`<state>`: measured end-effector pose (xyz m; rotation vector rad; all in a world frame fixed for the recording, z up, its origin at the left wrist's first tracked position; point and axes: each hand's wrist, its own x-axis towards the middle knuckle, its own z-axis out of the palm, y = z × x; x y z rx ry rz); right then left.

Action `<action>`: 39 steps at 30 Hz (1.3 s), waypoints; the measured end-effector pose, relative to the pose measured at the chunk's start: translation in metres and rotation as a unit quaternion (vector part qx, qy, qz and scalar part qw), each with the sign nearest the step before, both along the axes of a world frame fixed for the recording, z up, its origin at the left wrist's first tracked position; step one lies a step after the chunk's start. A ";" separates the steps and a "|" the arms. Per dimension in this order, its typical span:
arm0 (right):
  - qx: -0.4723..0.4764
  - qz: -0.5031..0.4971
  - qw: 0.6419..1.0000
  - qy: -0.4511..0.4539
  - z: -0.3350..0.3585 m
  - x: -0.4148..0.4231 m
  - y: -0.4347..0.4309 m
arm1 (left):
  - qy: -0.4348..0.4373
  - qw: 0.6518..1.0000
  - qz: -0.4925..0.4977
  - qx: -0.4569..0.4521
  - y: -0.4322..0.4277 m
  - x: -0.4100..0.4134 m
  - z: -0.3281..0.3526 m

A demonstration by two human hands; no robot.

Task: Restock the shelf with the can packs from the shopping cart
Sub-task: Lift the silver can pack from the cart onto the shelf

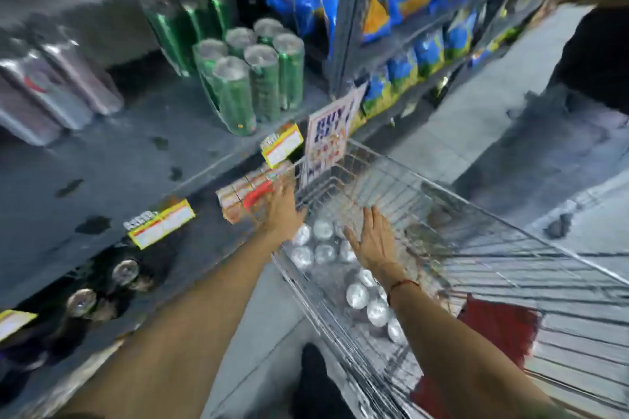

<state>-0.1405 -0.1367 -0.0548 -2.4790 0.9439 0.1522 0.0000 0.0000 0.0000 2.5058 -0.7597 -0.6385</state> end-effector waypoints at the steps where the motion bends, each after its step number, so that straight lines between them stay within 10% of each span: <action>1: 0.034 -0.025 0.999 0.020 -0.012 -0.002 -0.004 | 0.056 0.998 0.041 0.008 -0.013 -0.002 -0.008; 7: 0.242 -0.153 0.955 0.074 -0.067 -0.001 -0.022 | 0.382 0.886 0.261 -0.001 -0.048 -0.019 -0.051; 11: 0.368 -0.193 0.909 0.025 -0.077 0.010 -0.025 | 0.440 0.850 0.288 -0.032 -0.049 -0.024 -0.073; 22: 0.348 -0.313 0.882 -0.049 -0.043 0.035 -0.038 | 0.378 0.875 0.291 0.082 -0.034 0.015 -0.068; 29: 0.303 -0.393 0.858 -0.129 0.044 0.030 -0.054 | 0.377 0.889 0.251 -0.061 -0.036 0.025 0.015; 39: 0.329 -0.258 0.852 -0.314 0.211 0.050 -0.003 | 0.296 0.894 0.249 -0.228 0.050 0.035 0.147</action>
